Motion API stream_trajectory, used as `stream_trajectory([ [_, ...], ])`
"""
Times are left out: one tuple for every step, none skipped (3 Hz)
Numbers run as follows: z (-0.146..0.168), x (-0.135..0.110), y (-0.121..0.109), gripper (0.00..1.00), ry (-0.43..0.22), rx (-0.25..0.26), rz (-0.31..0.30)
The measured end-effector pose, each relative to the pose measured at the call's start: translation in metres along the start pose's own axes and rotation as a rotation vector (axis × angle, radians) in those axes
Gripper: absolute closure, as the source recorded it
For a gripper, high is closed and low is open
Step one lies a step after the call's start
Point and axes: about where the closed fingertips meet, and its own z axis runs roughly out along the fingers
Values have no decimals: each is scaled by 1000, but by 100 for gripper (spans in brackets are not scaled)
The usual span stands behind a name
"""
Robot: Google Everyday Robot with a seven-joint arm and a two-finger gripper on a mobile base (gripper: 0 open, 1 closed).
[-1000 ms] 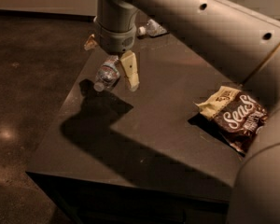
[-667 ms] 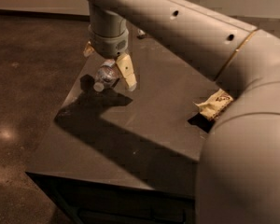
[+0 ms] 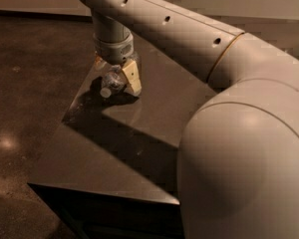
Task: Pick water bottle
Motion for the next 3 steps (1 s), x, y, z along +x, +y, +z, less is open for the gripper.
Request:
stream_trajectory([
  [-4, -2, 2, 40, -20, 4, -9],
  [-22, -10, 11, 64, -58, 43, -41],
  [-51, -22, 25, 87, -101, 102, -87],
])
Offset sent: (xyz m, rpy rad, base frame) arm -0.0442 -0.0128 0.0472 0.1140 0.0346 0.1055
